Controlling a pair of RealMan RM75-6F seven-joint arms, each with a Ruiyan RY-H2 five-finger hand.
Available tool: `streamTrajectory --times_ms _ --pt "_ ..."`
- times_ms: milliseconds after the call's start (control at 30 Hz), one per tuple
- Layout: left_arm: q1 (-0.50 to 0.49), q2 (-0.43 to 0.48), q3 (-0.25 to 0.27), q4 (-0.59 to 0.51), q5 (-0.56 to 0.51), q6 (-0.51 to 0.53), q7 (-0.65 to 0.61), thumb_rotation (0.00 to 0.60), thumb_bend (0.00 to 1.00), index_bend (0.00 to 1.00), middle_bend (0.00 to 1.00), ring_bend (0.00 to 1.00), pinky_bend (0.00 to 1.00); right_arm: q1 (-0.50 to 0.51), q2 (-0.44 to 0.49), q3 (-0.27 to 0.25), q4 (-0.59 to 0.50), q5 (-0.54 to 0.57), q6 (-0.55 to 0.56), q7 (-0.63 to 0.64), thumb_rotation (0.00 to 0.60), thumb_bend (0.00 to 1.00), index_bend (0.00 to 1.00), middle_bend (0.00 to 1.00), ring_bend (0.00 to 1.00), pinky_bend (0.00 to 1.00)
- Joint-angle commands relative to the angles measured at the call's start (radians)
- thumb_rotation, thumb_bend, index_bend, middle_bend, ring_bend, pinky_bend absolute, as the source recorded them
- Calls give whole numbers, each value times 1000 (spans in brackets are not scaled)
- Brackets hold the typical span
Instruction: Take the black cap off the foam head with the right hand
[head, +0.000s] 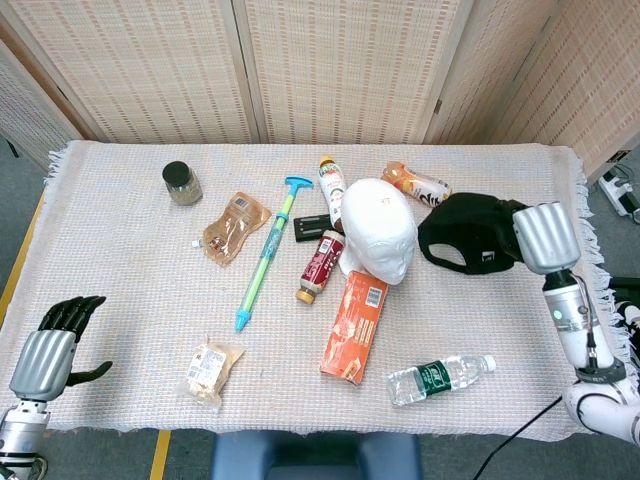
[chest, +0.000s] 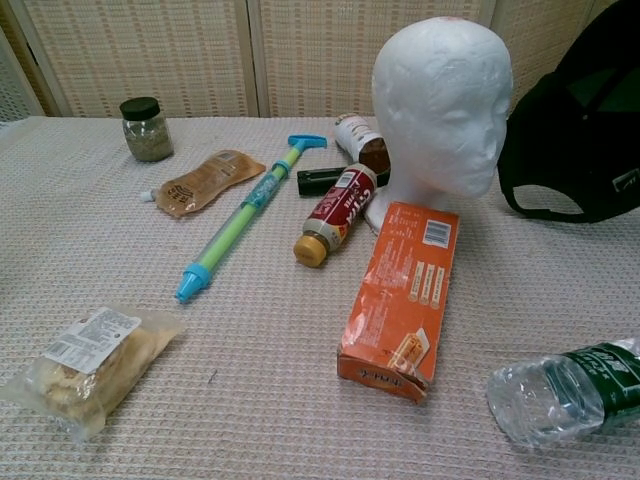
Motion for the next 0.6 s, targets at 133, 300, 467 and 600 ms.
streamTrajectory --times_ms 133,300,467,600 --pt "3 1 4 -3 4 4 -4 600 31 159 183 147 162 -46 -23 -58 -6 -5 -17 58 600 710 804 689 990 1000" --pt "2 0 5 -4 7 3 -5 600 30 159 183 147 162 -48 -82 -91 49 -2 -72 80 600 706 763 685 967 1000" --pt "3 4 6 -8 8 5 -5 600 30 158 183 146 161 -42 -113 -110 59 32 -154 61 600 297 467 507 677 1000" --pt "3 7 8 -12 6 1 -1 600 30 157 183 146 161 -41 -91 -114 -3 78 -215 21 589 0 144 269 355 717"
